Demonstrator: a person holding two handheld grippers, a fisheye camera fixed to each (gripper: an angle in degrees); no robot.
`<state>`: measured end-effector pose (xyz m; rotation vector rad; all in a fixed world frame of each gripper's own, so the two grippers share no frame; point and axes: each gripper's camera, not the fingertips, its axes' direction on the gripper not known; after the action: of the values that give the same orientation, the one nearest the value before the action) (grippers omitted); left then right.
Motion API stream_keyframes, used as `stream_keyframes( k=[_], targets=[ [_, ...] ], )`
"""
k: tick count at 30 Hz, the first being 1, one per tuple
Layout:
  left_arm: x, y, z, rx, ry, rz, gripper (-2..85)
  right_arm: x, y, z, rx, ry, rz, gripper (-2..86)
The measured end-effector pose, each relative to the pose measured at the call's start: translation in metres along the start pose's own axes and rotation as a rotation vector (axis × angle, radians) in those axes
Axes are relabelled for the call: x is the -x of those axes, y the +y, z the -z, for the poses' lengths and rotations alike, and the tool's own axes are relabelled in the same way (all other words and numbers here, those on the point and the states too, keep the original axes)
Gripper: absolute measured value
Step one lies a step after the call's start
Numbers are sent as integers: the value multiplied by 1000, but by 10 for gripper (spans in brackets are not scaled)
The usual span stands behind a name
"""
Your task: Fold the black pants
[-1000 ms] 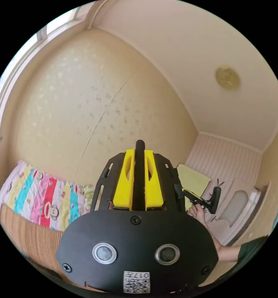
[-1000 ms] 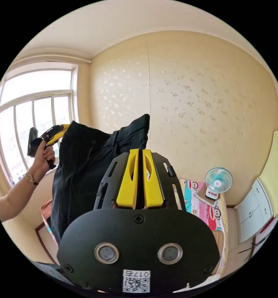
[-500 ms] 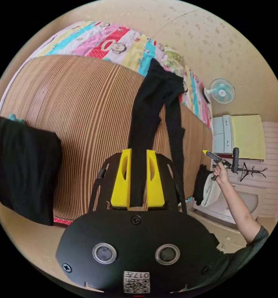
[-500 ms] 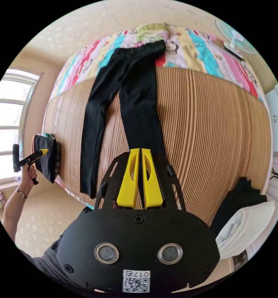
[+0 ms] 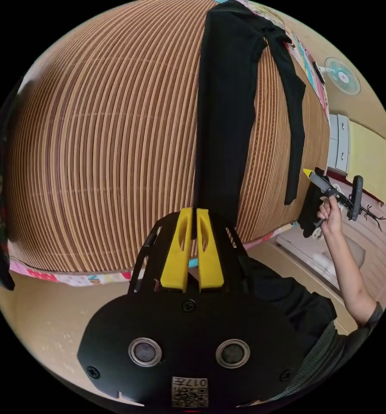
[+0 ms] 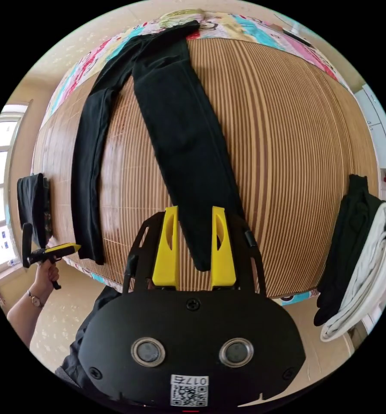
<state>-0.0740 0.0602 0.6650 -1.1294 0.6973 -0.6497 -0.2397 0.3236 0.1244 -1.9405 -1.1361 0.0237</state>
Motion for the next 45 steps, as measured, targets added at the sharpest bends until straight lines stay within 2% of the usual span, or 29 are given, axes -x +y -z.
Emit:
stream_keyframes(
  k=[2,5,7,8,10,12,16,21,24,27,29,31,33,35,36,38,40,41,43,45],
  targets=[
    [7,6,23,-21,58,23,5,-22,3,-32,200,-34,-10,93],
    [24,9,62,-76,267,43,2,-31,31,-28,170,-51,29,47],
    [43,9,82,-111,534,29,1,-40,50,-33,240,-222,5,29],
    [50,9,84,-110,603,40,1,-45,66,-37,271,-317,-23,24],
    [77,13,83,-53,727,147,1,-49,88,-37,268,-327,-22,21],
    [93,20,82,2,709,217,1,-48,103,-37,305,-295,14,20],
    [117,33,92,59,551,335,1,-55,124,-33,377,-283,53,27],
    [133,46,125,-8,307,432,1,-108,146,-2,243,-332,-103,65],
    [148,52,125,5,380,462,6,-143,155,-6,275,-283,-212,104],
    [156,59,134,-32,376,470,12,-168,159,-20,301,-424,-276,114],
    [159,65,140,-101,455,455,18,-186,161,-34,341,-546,-346,88],
    [170,74,133,-227,830,457,26,-197,166,-36,373,-575,-420,57],
    [168,78,131,-347,1086,429,35,-198,171,-22,339,-595,-384,36],
    [151,69,136,-353,1178,323,43,-184,176,12,289,-623,-264,23],
    [127,55,140,-267,1195,182,46,-179,176,22,270,-649,-222,22],
    [80,34,142,-70,1137,-13,67,-153,176,58,206,-755,-35,18],
    [14,19,144,86,875,-190,114,-130,171,75,206,-785,96,17],
    [-2,17,146,89,799,-225,121,-115,167,82,221,-785,175,16],
    [-57,12,154,40,532,-305,152,-94,161,85,246,-754,285,16],
    [-94,7,150,39,404,-385,171,-74,157,85,258,-711,382,16]
  ],
)
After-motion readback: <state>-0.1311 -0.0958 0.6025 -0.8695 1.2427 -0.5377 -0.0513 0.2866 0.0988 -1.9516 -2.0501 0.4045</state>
